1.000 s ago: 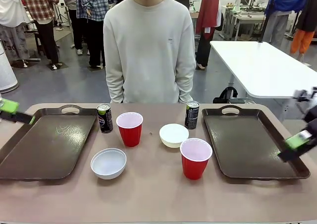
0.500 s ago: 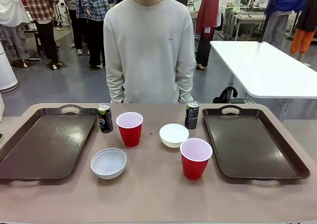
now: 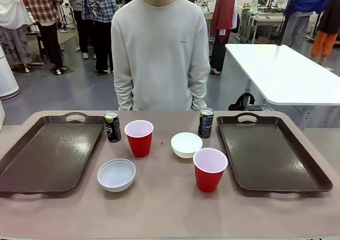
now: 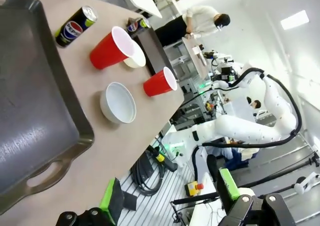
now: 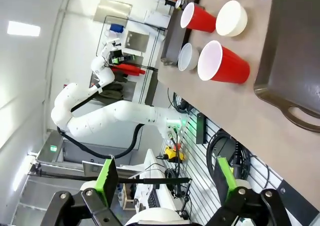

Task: Prepare tableware on both trays.
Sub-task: Pick up a Picnic Bowl from the table and place it on a Handle tray.

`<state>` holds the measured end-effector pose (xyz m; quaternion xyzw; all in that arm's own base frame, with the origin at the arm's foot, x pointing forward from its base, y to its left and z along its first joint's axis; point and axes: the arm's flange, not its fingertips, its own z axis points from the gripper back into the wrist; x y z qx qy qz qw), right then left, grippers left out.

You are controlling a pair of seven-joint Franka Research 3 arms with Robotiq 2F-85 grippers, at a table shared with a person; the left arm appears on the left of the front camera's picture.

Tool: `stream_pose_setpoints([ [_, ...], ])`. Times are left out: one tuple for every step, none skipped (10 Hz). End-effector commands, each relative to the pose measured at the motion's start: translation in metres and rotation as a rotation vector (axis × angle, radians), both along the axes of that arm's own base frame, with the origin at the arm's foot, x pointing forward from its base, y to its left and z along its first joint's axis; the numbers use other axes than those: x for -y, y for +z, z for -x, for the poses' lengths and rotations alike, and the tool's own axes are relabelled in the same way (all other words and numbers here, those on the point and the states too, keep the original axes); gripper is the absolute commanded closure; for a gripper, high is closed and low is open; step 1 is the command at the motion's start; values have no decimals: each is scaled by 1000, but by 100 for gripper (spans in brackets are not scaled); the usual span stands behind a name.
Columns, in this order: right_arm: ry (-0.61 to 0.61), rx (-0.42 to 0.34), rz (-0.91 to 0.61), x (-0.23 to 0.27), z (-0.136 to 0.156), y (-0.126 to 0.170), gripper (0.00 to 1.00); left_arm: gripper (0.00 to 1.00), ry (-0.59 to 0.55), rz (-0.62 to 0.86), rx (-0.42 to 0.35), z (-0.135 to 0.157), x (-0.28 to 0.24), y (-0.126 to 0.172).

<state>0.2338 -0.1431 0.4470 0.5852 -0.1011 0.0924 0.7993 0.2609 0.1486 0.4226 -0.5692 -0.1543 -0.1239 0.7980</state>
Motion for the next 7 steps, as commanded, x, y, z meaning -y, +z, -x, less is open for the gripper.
stream_pose_setpoints([
  [-12,-2,-11,4,2,-2,0,0,5,18,-13,-2,0,-3],
  [-12,-2,-11,4,2,-2,0,0,5,18,-13,-2,0,-3],
  [-12,-2,-11,4,2,-2,0,0,5,18,-13,-2,0,-3],
  [-12,-2,-11,4,2,-2,0,0,5,18,-13,-2,0,-3],
  [-12,-2,-11,4,2,-2,0,0,5,18,-13,-2,0,-3],
  [-12,-2,-11,4,2,-2,0,0,5,18,-13,-2,0,-3],
  [-12,-2,-11,4,2,-2,0,0,5,18,-13,-2,0,-3],
])
